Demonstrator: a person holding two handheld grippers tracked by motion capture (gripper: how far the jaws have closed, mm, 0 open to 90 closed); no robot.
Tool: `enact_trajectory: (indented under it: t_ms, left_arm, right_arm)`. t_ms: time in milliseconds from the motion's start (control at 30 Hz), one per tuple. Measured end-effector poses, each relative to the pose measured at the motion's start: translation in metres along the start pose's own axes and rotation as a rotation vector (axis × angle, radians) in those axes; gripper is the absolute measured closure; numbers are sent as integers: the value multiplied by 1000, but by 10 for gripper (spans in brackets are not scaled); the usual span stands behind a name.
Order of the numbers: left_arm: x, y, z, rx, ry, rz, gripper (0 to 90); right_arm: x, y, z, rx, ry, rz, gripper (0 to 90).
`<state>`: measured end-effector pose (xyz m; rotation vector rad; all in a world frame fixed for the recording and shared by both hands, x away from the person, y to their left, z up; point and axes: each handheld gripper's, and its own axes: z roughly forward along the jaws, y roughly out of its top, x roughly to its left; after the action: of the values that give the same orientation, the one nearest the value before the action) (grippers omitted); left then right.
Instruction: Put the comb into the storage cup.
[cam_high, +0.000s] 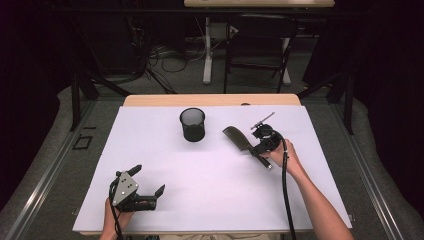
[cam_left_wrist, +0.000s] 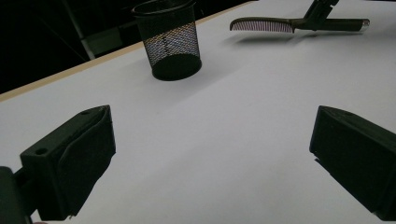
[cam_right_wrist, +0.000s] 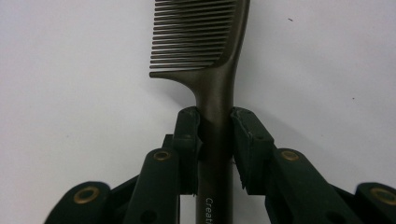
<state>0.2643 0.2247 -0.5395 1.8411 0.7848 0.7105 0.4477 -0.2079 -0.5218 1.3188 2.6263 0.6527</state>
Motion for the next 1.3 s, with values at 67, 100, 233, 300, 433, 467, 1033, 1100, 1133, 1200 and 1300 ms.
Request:
enact_trajectory:
  t_ms: [67,100,233,300,433,467,1033,1100,1133,1200,1300]
  left_arm:
    - [0,0,0,-1,-5,1,3]
    - [0,0,0,2,-4,5,3]
    - [0,0,1,11,-9,7,3]
    - [0,0,0,7,-8,6,3]
    - [1,0,0,8,-4,4,2]
    - [0,0,0,8,-3,4,3]
    - [1,0,0,12,2,4,3]
    - [1,-1,-1,12,4,2,3]
    - [1,-1,-1,12,4,2,3]
    - [1,-1,-1,10,4,0,3]
    - [2,-1,-1,10,7,-1,3]
  right_arm:
    - [0,-1,-4,23,-10,-4,726]
    - [-1,-5,-3,-28,-7,-8,726]
    - [-2,-7,-6,-55,-6,3,726]
    - [-3,-8,-7,-60,-8,-2,726]
    - [-1,-10,-11,-67,-5,-11,726]
    - [-1,-11,-11,-92,0,-7,726]
    - [4,-17,-22,-192,-1,-27,726]
    - [5,-17,-23,-208,-3,-28,726]
    - [5,-17,-23,-208,-3,-28,726]
    - [5,-17,-23,-217,-5,-31,726]
    - [5,-18,-25,-232,-4,-21,726]
